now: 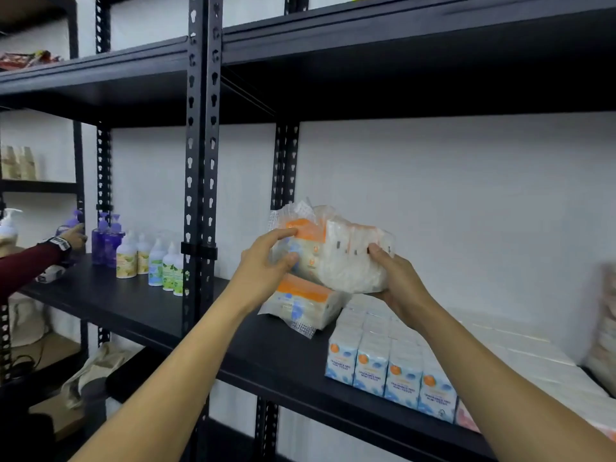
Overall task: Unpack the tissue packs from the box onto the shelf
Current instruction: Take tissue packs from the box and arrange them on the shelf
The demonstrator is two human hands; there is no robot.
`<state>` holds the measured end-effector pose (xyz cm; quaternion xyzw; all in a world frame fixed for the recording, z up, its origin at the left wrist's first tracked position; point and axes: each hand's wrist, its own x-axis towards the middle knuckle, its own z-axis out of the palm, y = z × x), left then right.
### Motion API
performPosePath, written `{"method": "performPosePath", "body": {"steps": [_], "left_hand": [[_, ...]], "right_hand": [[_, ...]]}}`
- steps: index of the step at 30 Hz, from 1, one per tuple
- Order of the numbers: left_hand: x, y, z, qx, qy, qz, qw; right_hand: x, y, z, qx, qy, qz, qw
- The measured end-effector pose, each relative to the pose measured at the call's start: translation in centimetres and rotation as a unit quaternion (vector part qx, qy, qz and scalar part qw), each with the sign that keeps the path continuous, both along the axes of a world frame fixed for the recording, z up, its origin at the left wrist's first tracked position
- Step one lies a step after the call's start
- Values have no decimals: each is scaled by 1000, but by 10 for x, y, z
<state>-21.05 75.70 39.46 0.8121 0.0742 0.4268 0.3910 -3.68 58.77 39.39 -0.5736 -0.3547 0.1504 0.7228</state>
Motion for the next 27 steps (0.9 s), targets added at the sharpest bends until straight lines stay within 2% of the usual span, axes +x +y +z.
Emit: {"method": "performPosePath", "body": {"steps": [8, 11, 14, 18, 27], "left_hand": [[62, 40, -7, -75, -60, -58, 994], [88, 54, -20, -86, -70, -26, 993], [114, 65, -29, -69, -92, 19, 993], [148, 81, -45, -74, -112, 54, 989], [196, 121, -90, -111, -126, 109, 980]], "right_hand": [[56, 43, -1, 2, 4, 54, 999], [84, 60, 0, -36, -45, 54, 997], [111, 80, 3, -110, -114, -8, 987], [142, 104, 4, -202, -157, -52, 965], [188, 159, -16, -240, -235, -83, 938]]}}
